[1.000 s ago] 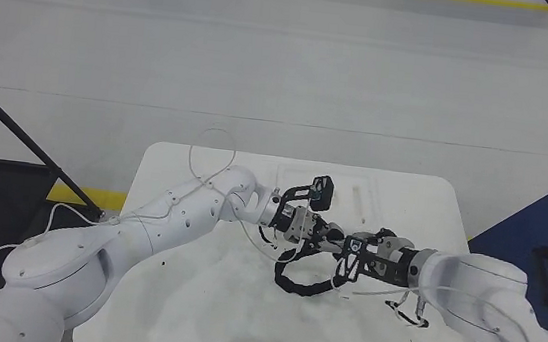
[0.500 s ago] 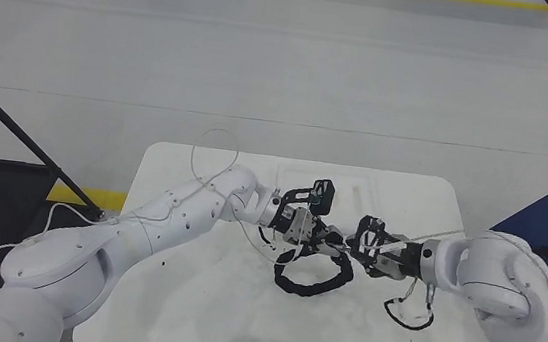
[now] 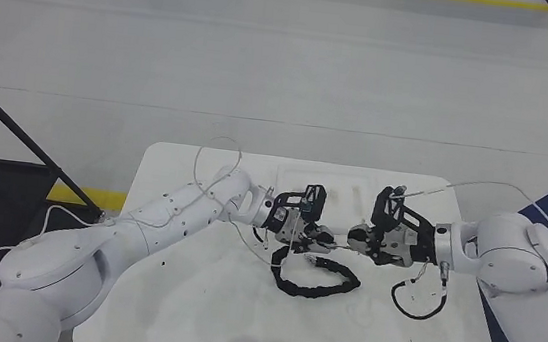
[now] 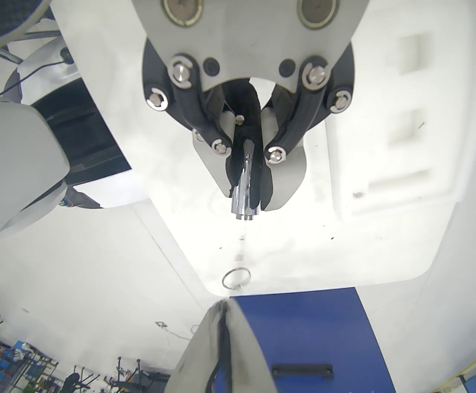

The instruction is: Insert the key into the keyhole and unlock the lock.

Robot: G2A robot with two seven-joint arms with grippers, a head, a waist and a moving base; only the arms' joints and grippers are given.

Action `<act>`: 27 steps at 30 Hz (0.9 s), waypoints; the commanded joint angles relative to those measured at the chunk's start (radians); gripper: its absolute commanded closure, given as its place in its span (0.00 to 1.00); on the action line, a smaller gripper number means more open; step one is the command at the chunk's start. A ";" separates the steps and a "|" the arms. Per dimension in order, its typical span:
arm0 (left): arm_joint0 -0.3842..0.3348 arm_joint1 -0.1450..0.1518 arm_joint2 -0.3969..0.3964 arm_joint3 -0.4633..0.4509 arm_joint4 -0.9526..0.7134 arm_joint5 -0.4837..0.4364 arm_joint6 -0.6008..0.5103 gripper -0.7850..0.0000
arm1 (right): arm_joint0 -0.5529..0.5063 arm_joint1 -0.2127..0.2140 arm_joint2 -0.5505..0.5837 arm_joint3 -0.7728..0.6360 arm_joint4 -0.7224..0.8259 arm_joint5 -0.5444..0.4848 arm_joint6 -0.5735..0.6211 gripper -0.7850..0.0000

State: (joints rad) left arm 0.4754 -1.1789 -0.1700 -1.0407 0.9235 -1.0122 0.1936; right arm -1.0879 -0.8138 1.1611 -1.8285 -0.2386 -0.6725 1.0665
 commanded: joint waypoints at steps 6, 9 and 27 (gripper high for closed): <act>-0.004 0.006 0.000 0.074 0.010 0.000 -0.134 1.00 | -0.041 0.012 0.046 0.007 0.058 -0.040 -0.039 0.00; 0.002 0.009 0.000 0.093 -0.014 0.000 -0.237 1.00 | -0.055 0.017 0.059 0.026 0.080 -0.059 -0.035 0.00; -0.067 0.033 -0.044 0.056 -0.203 0.000 -0.414 0.00 | 0.122 -0.012 -0.057 0.289 0.143 -0.277 -0.196 0.00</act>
State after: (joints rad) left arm 0.4264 -1.1532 -0.2075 -0.9771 0.7149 -1.0123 -0.2311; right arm -0.9912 -0.8237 1.1161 -1.5694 -0.1007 -0.9245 0.8964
